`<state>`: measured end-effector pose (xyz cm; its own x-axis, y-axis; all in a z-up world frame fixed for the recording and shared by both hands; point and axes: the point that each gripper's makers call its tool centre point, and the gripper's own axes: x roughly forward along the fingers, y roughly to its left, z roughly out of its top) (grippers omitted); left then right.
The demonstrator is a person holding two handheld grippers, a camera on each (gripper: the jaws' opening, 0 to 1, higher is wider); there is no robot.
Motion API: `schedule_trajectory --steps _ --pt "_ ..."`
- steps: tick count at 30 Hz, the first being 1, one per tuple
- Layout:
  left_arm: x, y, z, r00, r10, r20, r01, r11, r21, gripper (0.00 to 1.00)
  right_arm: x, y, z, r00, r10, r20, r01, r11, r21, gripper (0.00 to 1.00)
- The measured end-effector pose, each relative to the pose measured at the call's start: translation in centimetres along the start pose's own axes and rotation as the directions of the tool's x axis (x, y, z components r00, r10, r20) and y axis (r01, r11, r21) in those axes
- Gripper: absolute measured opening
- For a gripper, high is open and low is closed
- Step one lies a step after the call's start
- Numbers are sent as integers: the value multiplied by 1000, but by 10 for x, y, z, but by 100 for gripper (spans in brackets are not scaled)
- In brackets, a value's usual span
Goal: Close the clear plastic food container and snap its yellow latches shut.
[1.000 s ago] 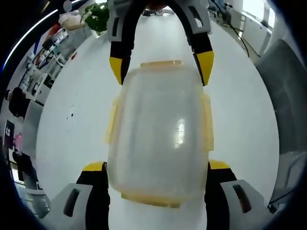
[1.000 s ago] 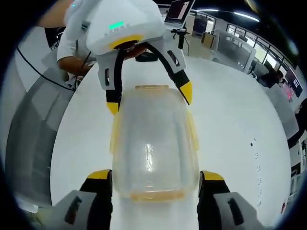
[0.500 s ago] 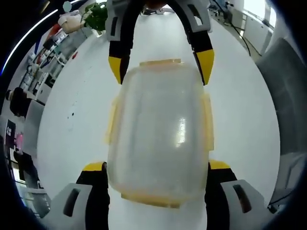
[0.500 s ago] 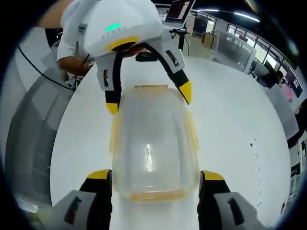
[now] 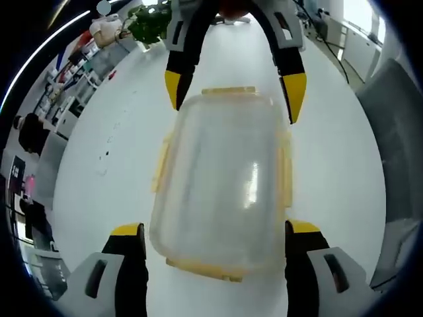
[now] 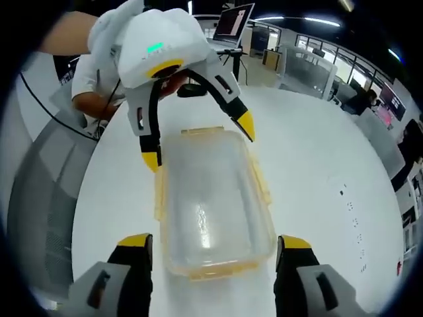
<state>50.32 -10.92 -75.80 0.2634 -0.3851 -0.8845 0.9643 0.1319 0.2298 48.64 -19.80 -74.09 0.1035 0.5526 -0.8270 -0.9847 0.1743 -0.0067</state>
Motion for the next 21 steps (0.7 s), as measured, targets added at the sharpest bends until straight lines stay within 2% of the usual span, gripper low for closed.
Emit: schedule_trajectory --steps 5,9,21 --pt "-9 2 3 999 38 27 -37 999 -34 88 -5 2 -1 1000 -19 5 19 1000 8 76" --pt "-14 3 0 998 63 20 -61 995 -75 89 -10 5 -2 999 -52 7 52 998 21 75" --pt "-29 -12 -3 995 89 34 -85 991 -103 90 -24 20 -7 994 -105 13 105 993 62 75"
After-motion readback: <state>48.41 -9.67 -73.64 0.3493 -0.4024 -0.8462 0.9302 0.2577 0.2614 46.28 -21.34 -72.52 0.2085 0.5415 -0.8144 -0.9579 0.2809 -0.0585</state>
